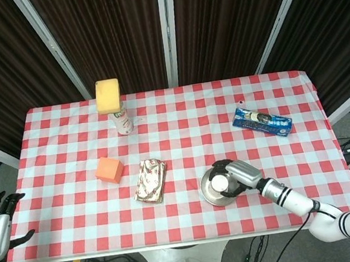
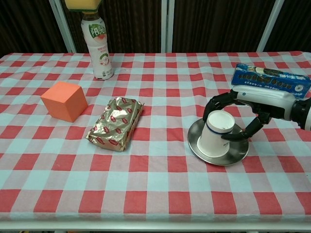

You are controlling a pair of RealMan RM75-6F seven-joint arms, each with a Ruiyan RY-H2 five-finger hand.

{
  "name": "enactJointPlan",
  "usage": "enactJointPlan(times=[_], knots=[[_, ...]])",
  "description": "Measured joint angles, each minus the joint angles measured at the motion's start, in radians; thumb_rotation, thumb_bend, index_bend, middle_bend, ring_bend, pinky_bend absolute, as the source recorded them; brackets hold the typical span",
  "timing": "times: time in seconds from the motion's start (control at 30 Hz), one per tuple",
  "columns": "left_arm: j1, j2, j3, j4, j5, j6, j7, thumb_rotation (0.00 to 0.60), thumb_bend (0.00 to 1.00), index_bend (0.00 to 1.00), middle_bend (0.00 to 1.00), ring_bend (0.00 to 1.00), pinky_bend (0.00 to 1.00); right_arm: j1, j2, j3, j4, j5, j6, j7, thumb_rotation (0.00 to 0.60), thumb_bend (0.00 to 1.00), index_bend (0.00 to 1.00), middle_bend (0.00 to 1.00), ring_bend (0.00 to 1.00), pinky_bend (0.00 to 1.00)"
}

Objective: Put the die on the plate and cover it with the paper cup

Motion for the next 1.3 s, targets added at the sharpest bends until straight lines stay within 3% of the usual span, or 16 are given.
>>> enactJointPlan(times=[0.13, 0.37, 0.6, 0.87, 1.1, 1.3], knots=[[0.0, -0.001, -0.001, 0.002, -0.003, 0.0, -0.003, 0.6, 0.0, 0.18, 0.18, 0.07, 0.0, 0.0, -0.014, 0.028, 0.035, 0.044, -0.006, -0.005, 0.6, 0.3, 0.5, 0.32, 0.14, 0.16], [-0.005, -0.007, -0.002, 0.011, -0.001, -0.007, -0.006, 0.6, 0.0, 0.18, 0.18, 0.07, 0.0, 0.008, 0.008, -0.028, -0.03, -0.049, 0.01, 0.012, 0.6, 0.31, 0.5, 0.33, 0.14, 0.16], [-0.002, -0.008, -0.001, 0.016, -0.002, -0.004, -0.014, 0.6, 0.0, 0.18, 0.18, 0.07, 0.0, 0.007, -0.012, 0.017, 0.012, 0.039, -0.003, -0.006, 0.6, 0.31, 0.5, 0.32, 0.14, 0.16], [-0.004, -0.011, -0.002, 0.019, -0.002, -0.007, -0.013, 0.6, 0.0, 0.18, 0.18, 0.07, 0.0, 0.021, 0.019, -0.041, -0.061, -0.064, 0.013, 0.025, 0.6, 0.31, 0.51, 0.33, 0.14, 0.16], [-0.002, -0.011, -0.001, 0.021, -0.005, -0.008, -0.016, 0.6, 0.0, 0.18, 0.18, 0.07, 0.0, 0.019, 0.003, 0.001, -0.009, 0.03, -0.004, 0.027, 0.6, 0.31, 0.5, 0.32, 0.14, 0.16], [-0.004, -0.011, -0.001, 0.02, -0.003, -0.009, -0.014, 0.6, 0.0, 0.18, 0.18, 0.07, 0.0, 0.024, 0.011, -0.037, -0.035, -0.032, 0.004, 0.086, 0.6, 0.31, 0.49, 0.32, 0.14, 0.16]])
